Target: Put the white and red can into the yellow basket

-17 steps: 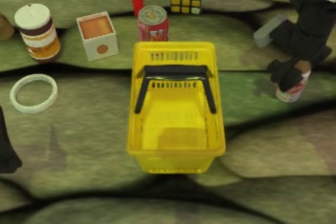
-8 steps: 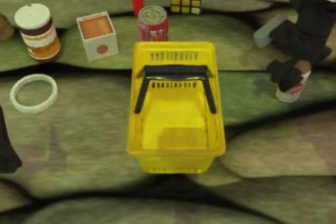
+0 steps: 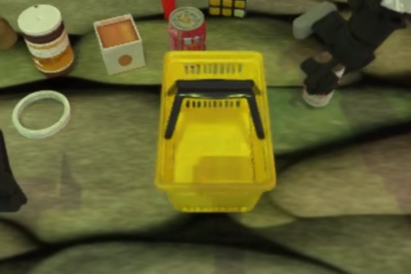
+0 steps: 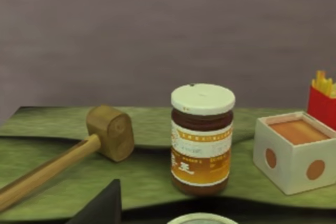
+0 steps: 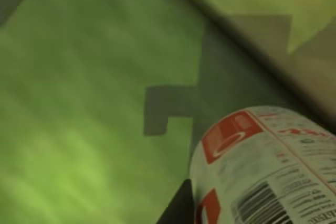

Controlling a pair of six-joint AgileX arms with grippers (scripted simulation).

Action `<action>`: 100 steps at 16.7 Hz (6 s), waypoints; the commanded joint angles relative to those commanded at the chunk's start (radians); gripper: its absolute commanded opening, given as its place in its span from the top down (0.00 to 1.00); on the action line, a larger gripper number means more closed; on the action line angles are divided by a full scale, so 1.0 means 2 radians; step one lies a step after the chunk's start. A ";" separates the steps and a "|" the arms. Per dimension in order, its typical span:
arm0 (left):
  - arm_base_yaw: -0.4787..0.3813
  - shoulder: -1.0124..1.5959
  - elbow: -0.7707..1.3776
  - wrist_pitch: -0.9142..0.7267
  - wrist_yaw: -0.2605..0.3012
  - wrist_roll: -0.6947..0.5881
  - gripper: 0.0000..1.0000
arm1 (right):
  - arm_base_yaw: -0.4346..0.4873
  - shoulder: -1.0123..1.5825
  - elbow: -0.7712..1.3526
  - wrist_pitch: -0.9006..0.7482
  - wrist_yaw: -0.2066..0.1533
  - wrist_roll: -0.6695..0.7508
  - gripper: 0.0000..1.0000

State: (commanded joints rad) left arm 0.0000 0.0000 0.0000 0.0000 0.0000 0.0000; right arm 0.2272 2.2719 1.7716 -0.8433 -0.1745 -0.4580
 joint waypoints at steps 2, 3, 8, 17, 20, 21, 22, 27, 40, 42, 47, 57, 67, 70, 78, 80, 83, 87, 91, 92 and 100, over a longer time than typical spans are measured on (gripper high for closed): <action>0.000 0.000 0.000 0.000 0.000 0.000 0.00 | 0.005 -0.005 -0.019 0.079 -0.047 0.024 1.00; 0.000 0.000 0.000 0.000 0.000 0.000 0.00 | 0.008 -0.008 -0.030 0.124 -0.074 0.037 1.00; 0.000 0.000 0.000 0.000 0.000 0.000 0.00 | 0.024 -0.030 -0.097 0.381 -0.217 0.112 1.00; 0.000 0.000 0.000 0.000 0.000 0.000 0.00 | 0.048 -0.092 -0.214 0.763 -0.437 0.229 1.00; 0.000 0.000 0.000 0.000 0.000 0.000 0.00 | 0.051 -0.105 -0.230 0.808 -0.468 0.244 1.00; 0.000 0.000 0.000 0.000 0.000 0.000 0.00 | 0.051 -0.106 -0.232 0.812 -0.471 0.246 1.00; 0.000 0.000 0.000 0.000 0.000 0.000 0.00 | 0.051 -0.106 -0.232 0.812 -0.471 0.246 1.00; 0.000 0.000 0.000 0.000 0.000 0.000 0.00 | 0.049 -0.097 -0.232 0.819 -0.472 0.246 1.00; 0.000 0.000 0.000 0.000 0.000 0.000 0.00 | 0.053 0.014 -0.274 0.971 -0.469 0.243 1.00; 0.000 0.000 0.000 0.000 0.000 0.000 0.00 | 0.053 0.014 -0.274 0.971 -0.469 0.243 0.85; 0.000 0.000 0.000 0.000 0.000 0.000 0.00 | 0.053 0.014 -0.274 0.971 -0.469 0.243 0.47; 0.000 0.000 0.000 0.000 0.000 0.000 0.00 | 0.053 0.014 -0.274 0.971 -0.469 0.243 0.00; -0.022 0.044 0.042 -0.031 0.007 0.024 0.00 | 0.046 -0.034 -0.307 0.943 -0.446 0.238 0.00; -0.053 0.120 0.115 -0.086 0.014 0.063 0.00 | 0.034 -0.107 -0.363 0.901 -0.408 0.231 0.00; -0.159 0.446 0.427 -0.314 0.019 0.216 0.00 | -0.019 -0.432 -0.575 0.726 -0.236 0.220 0.00; -0.188 0.543 0.520 -0.381 0.017 0.261 0.00 | -0.033 -0.534 -0.631 0.676 -0.185 0.219 0.00; -0.228 0.683 0.654 -0.477 0.014 0.325 0.00 | -0.055 -0.693 -0.711 0.602 -0.110 0.220 0.00; -0.278 0.855 0.818 -0.594 0.009 0.406 0.00 | -0.080 -0.895 -0.798 0.517 -0.020 0.223 0.00; -0.317 0.987 0.942 -0.684 0.004 0.469 0.00 | -0.098 -1.051 -0.856 0.455 0.048 0.226 0.00; -0.324 1.010 0.964 -0.699 0.003 0.480 0.00 | -0.101 -1.078 -0.866 0.444 0.060 0.227 0.00; -0.340 1.065 1.016 -0.736 0.001 0.507 0.00 | -0.109 -1.136 -0.886 0.422 0.087 0.229 0.00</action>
State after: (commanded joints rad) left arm -0.6802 2.1300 2.0314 -1.4722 0.0022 1.0144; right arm 0.0100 0.0000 0.0000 0.0000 0.0000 0.0000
